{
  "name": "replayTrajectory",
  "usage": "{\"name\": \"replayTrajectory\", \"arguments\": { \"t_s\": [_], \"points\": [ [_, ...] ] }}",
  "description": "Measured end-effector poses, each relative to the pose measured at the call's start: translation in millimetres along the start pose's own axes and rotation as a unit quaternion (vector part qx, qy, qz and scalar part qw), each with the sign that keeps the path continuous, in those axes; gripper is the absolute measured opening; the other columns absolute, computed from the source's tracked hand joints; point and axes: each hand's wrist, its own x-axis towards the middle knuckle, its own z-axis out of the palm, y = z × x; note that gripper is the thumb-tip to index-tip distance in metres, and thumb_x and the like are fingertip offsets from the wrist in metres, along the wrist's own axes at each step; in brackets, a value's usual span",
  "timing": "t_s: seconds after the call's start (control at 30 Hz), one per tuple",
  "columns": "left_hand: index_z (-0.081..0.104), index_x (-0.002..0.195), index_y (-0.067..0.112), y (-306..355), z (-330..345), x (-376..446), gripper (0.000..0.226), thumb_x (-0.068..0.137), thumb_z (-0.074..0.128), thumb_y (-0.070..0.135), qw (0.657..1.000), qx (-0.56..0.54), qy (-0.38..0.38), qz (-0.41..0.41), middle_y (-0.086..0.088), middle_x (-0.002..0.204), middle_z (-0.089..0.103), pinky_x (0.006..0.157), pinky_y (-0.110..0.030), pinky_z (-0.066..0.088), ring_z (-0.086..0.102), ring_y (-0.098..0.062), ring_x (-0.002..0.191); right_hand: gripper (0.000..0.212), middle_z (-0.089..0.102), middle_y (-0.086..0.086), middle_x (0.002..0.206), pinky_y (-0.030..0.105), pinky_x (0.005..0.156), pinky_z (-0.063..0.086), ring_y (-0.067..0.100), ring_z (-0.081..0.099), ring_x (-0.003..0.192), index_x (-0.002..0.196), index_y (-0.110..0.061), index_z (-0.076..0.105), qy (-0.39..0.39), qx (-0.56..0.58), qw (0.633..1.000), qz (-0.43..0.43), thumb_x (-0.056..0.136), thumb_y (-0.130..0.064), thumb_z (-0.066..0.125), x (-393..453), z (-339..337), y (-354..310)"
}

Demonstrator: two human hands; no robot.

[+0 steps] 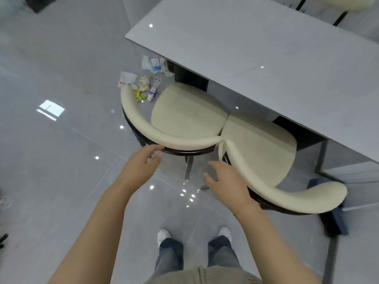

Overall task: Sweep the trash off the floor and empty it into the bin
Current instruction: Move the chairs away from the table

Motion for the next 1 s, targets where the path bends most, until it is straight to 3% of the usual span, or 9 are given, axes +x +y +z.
{"name": "replayTrajectory", "arguments": {
  "t_s": [0.07, 0.17, 0.3, 0.5, 0.57, 0.67, 0.73, 0.93, 1.0],
  "points": [
    [0.059, 0.124, 0.03, -10.4, -34.6, -16.5, 0.03, 0.096, 0.05, 0.022, 0.998, -0.041, 0.05, 0.012, 0.016, 0.12, 0.06, 0.098, -0.022, 0.038, 0.054, 0.003, 0.107, 0.039, 0.056, -0.004, 0.126, 0.022, 0.092, 0.045, 0.01, 0.051, 0.115, 0.133, -0.02, 0.051, -0.016, 0.026, 0.997, -0.072, 0.095, -0.031, 0.049, 2.6, -6.5, -48.9],
    [0.061, 0.114, 0.033, -23.2, -88.3, -36.0, 0.028, 0.096, 0.05, 0.015, 0.989, -0.089, 0.114, 0.037, 0.02, 0.111, 0.065, 0.095, -0.024, 0.042, 0.057, 0.007, 0.1, 0.039, 0.055, -0.014, 0.123, 0.0, 0.08, 0.035, -0.003, 0.048, 0.104, 0.133, -0.028, 0.052, -0.076, 0.047, 0.985, -0.145, 0.095, -0.031, 0.051, 19.2, 1.1, -120.1],
    [0.063, 0.108, 0.037, -51.5, -145.6, -45.5, 0.026, 0.094, 0.053, 0.017, 0.98, -0.129, 0.147, 0.024, 0.024, 0.111, 0.063, 0.098, -0.028, 0.044, 0.057, 0.005, 0.105, 0.039, 0.056, -0.013, 0.129, 0.016, 0.098, 0.037, 0.002, 0.051, 0.116, 0.133, -0.026, 0.054, -0.07, 0.07, 0.977, -0.189, 0.094, -0.031, 0.052, 41.2, 21.6, -192.2],
    [0.065, 0.109, 0.034, -91.2, -222.5, -29.2, 0.025, 0.095, 0.053, 0.016, 0.969, -0.171, 0.177, -0.016, 0.021, 0.114, 0.063, 0.095, -0.022, 0.043, 0.055, 0.006, 0.107, 0.034, 0.058, -0.019, 0.122, 0.006, 0.083, 0.038, -0.004, 0.053, 0.108, 0.127, -0.03, 0.057, -0.139, 0.091, 0.962, -0.218, 0.093, -0.033, 0.054, 86.6, 48.2, -275.1],
    [0.065, 0.107, 0.036, -101.2, -244.5, -11.0, 0.027, 0.095, 0.052, 0.016, 0.968, -0.175, 0.179, -0.021, 0.021, 0.113, 0.064, 0.09, -0.017, 0.042, 0.056, 0.005, 0.107, 0.031, 0.06, -0.018, 0.12, 0.008, 0.086, 0.041, -0.003, 0.055, 0.106, 0.124, -0.029, 0.06, -0.147, 0.116, 0.958, -0.216, 0.093, -0.03, 0.055, 112.2, 54.3, -300.4],
    [0.066, 0.106, 0.037, -112.3, -280.1, 26.4, 0.027, 0.095, 0.052, 0.017, 0.967, -0.181, 0.179, -0.03, 0.023, 0.11, 0.065, 0.084, -0.012, 0.042, 0.057, 0.007, 0.105, 0.025, 0.064, -0.016, 0.113, 0.025, 0.095, 0.048, 0.002, 0.059, 0.103, 0.117, -0.026, 0.064, -0.152, 0.176, 0.954, -0.19, 0.093, -0.025, 0.056, 156.9, 64.5, -337.7],
    [0.067, 0.108, 0.035, -117.5, -313.7, 61.0, 0.027, 0.095, 0.052, 0.017, 0.967, -0.171, 0.182, -0.043, 0.023, 0.11, 0.065, 0.082, -0.01, 0.042, 0.057, 0.008, 0.103, 0.024, 0.065, -0.016, 0.108, 0.034, 0.093, 0.051, 0.004, 0.06, 0.1, 0.115, -0.025, 0.065, -0.154, 0.205, 0.952, -0.167, 0.093, -0.023, 0.056, 200.0, 70.5, -365.9],
    [0.066, 0.11, 0.032, -125.8, -425.7, 161.4, 0.026, 0.095, 0.052, 0.017, 0.976, -0.148, 0.146, -0.07, 0.022, 0.111, 0.065, 0.078, -0.004, 0.041, 0.056, 0.011, 0.102, 0.026, 0.065, -0.014, 0.108, 0.015, 0.087, 0.045, 0.001, 0.059, 0.098, 0.117, -0.025, 0.064, -0.156, 0.203, 0.953, -0.159, 0.093, -0.024, 0.054, 323.5, 67.5, -458.1],
    [0.066, 0.11, 0.032, -128.3, -454.1, 188.3, 0.026, 0.095, 0.052, 0.017, 0.972, -0.157, 0.159, -0.068, 0.022, 0.111, 0.065, 0.076, -0.002, 0.04, 0.056, 0.013, 0.1, 0.024, 0.066, -0.012, 0.107, 0.016, 0.086, 0.045, 0.004, 0.06, 0.097, 0.115, -0.024, 0.065, -0.162, 0.22, 0.949, -0.156, 0.093, -0.021, 0.055, 353.5, 62.8, -484.4]
  ]
}}
